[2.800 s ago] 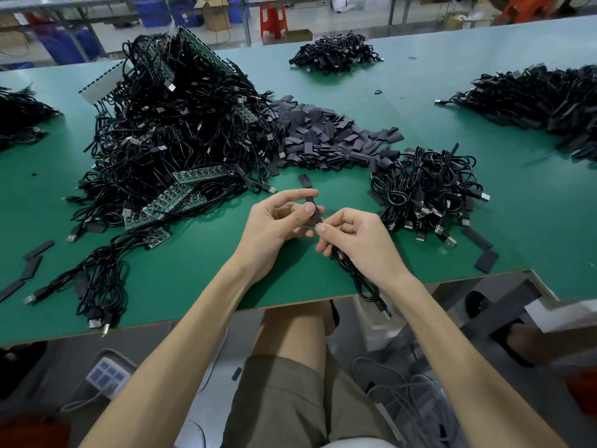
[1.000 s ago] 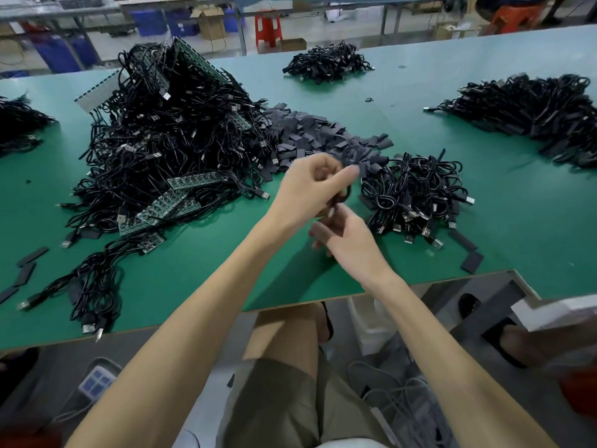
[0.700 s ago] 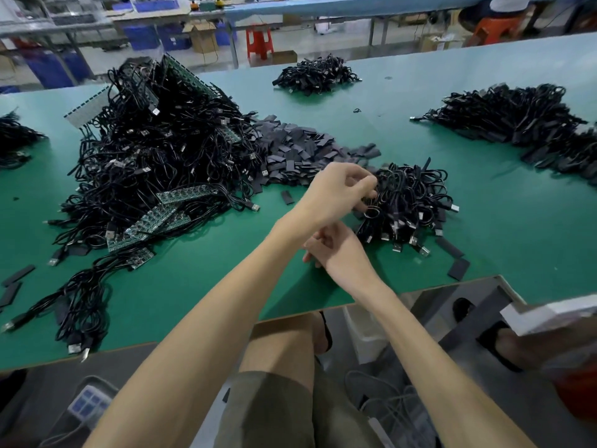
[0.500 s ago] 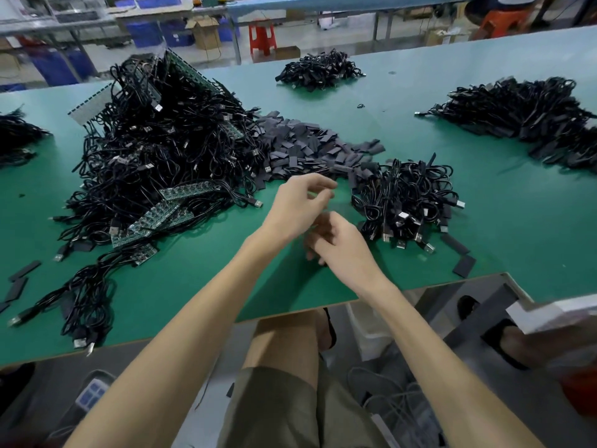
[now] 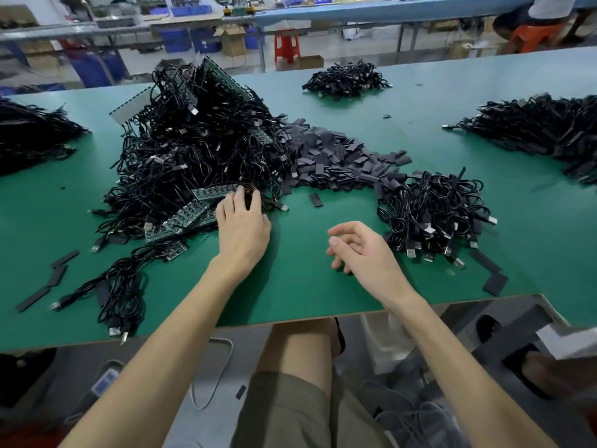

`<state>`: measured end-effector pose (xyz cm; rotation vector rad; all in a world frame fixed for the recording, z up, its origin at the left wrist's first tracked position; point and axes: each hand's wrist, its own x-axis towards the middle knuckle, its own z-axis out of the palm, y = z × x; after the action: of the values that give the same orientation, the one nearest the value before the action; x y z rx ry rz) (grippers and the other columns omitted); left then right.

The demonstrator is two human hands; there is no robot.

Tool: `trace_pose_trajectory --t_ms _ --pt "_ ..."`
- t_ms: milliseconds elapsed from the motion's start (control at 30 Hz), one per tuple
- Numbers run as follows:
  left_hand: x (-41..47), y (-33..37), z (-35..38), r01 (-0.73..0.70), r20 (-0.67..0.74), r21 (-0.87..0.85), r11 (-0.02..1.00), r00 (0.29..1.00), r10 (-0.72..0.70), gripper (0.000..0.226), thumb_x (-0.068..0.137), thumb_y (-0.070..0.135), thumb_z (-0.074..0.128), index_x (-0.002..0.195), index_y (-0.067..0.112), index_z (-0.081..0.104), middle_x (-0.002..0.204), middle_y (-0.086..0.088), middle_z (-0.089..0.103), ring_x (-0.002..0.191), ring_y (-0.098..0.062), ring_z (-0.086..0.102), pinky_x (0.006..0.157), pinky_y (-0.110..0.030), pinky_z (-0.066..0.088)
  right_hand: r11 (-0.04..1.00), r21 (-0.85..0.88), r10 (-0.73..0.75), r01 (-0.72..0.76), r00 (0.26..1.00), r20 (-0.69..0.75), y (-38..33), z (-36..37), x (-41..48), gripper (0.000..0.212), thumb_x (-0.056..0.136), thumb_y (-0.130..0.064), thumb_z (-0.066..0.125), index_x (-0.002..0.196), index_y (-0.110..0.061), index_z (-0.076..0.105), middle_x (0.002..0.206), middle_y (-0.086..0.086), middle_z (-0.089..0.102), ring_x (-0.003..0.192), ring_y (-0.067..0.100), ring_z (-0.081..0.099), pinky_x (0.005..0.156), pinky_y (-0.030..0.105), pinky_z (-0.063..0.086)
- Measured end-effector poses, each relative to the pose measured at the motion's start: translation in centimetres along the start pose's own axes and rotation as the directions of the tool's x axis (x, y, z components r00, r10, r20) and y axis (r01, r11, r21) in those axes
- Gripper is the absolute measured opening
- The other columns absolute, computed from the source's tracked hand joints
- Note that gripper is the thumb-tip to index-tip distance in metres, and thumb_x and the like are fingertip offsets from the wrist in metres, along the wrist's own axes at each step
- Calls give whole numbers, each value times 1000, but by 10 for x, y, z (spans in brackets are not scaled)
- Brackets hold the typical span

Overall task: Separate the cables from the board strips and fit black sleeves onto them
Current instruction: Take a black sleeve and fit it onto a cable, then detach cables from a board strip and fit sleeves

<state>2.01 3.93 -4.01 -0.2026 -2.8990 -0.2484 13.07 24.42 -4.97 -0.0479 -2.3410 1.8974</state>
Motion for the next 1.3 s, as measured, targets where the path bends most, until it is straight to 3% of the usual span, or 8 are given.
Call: trace_pose_trajectory --t_ms 300,400,500,567,700,833,1067,1300 --pt "5 -17 -11 -59 -103 -91 994 993 50 41 101 21 56 142 13 53 132 -15 48 126 -34 40 106 -45 26 1000 -19 -6 6 1000 4 -1 0 -1 7 102 -17 61 109 -17 65 87 2 73 69 11 68 60 19 50" --pt "7 -27 -12 -28 -183 -87 996 983 12 45 99 10 55 144 8 51 142 -19 43 133 -37 35 111 -47 25 1000 -28 -2 2 1000 7 -2 -1 -1 7 102 -17 61 108 -18 65 88 3 73 69 11 68 61 19 50" --pt "13 -37 -13 58 -90 -31 998 994 -61 55 104 12 48 156 8 32 162 -22 23 151 -38 17 122 -51 13 999 -34 0 0 1000 9 -2 -2 -1 7 103 -17 61 109 -17 65 88 3 73 70 10 68 62 19 50" --pt "18 -42 -13 65 -35 30 997 997 -64 53 106 18 44 156 8 30 163 -20 24 152 -35 17 122 -51 13 999 -34 -2 2 1000 8 -2 -2 -2 7 102 -16 61 109 -16 65 88 3 73 69 10 68 61 19 50" --pt "26 -44 -21 35 -49 91 995 998 -30 38 104 27 51 137 8 51 143 -18 43 134 -37 36 111 -51 25 999 -34 0 0 1000 6 -3 -2 -3 8 102 -16 61 108 -17 65 87 2 73 69 10 68 61 19 50" --pt "28 -44 -19 0 -41 136 991 999 5 37 107 36 45 128 10 58 133 -14 45 127 -34 37 106 -51 27 999 -38 6 -6 1000 7 -4 -2 -3 8 102 -16 61 109 -17 65 86 2 73 70 11 68 61 20 51" --pt "21 -44 -9 -61 -171 89 994 982 75 21 106 15 51 109 4 68 110 -12 58 113 -34 43 98 -46 26 999 -43 6 -5 1000 10 -4 -2 -3 8 102 -15 61 109 -15 66 86 2 73 69 10 68 61 20 51" --pt "3 -55 -21 -26 -273 -62 998 962 8 29 103 8 55 130 1 61 133 -20 50 121 -39 48 104 -53 33 999 -37 3 -3 1000 14 -5 -2 -4 8 102 -13 61 109 -14 66 88 4 73 69 10 67 62 21 51"
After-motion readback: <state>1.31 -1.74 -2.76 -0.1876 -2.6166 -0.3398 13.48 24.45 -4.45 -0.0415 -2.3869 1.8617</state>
